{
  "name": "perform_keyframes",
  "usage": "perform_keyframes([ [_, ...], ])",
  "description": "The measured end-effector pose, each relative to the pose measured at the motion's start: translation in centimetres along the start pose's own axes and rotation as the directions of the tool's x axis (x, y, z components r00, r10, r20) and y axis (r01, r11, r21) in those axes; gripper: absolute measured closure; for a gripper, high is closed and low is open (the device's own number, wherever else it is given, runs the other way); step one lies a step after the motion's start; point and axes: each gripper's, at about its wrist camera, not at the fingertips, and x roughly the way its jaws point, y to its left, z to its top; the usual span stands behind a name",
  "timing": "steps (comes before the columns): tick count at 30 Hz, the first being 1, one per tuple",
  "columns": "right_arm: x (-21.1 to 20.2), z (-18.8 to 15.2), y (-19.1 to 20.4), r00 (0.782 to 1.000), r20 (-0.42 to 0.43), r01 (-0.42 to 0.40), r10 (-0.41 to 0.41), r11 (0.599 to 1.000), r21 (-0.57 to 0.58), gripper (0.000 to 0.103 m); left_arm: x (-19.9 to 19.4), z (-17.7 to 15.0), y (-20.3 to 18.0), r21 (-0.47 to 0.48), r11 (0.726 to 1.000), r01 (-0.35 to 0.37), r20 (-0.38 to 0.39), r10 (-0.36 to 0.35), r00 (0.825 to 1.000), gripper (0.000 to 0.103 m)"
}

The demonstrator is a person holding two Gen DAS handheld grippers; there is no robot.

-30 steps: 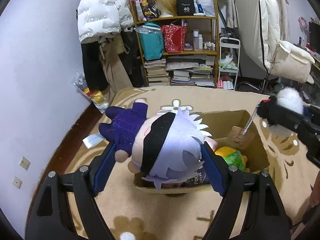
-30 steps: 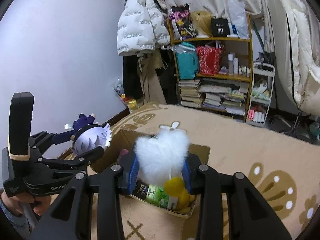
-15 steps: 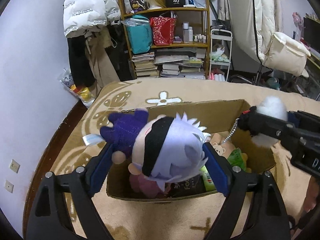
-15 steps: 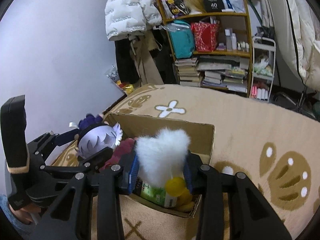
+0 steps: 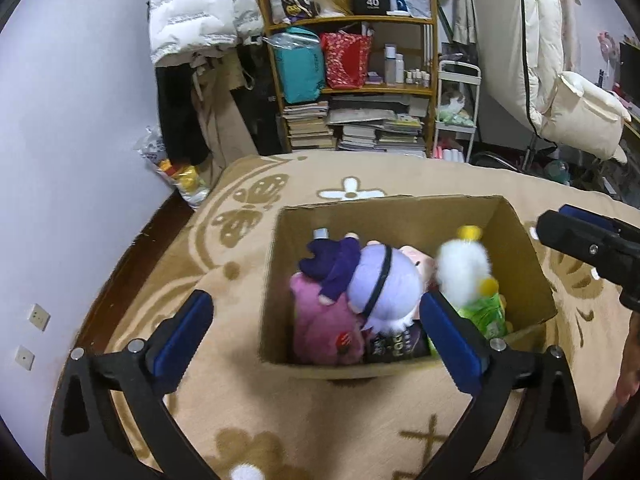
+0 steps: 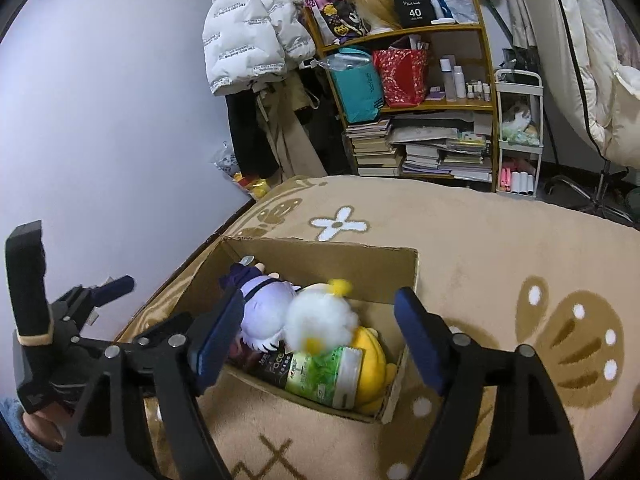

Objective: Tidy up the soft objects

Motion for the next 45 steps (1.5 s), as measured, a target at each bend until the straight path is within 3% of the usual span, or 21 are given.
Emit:
perform_keyframes([
  [9,-3.0,-0.3,1.0,1.0,0.023,0.009,-0.009,1.0,-0.012,0.011,-5.1,-0.1,1.7,-0.04,0.998,-0.048,0.066,0.051,0.997,0.0],
  [13,-5.2,-0.3,1.3,0.998,0.063,0.016,-0.015,1.0,-0.014,0.002,-7.2,-0.3,2.4,-0.07,0.996,-0.056,0.083,0.062,0.995,0.0],
  [30,-11.3,-2.9,2.2,0.99,0.141,0.03,-0.024,0.999,-0.041,0.0,-16.0,-3.8,2.6,-0.1,0.992,-0.076,0.191,0.094,0.977,0.0],
  [33,-12.1,-3.7,2.0,0.988,0.151,0.03,-0.023,0.999,-0.043,0.0,-16.7,-5.2,2.4,-0.096,0.995,-0.025,0.209,0.045,0.977,0.0],
  [45,-13.4,-6.9,1.3,0.975,0.22,0.031,-0.017,0.998,-0.059,0.0,-16.6,-8.7,1.9,-0.128,0.987,-0.095,0.257,0.125,0.958,0.0],
])
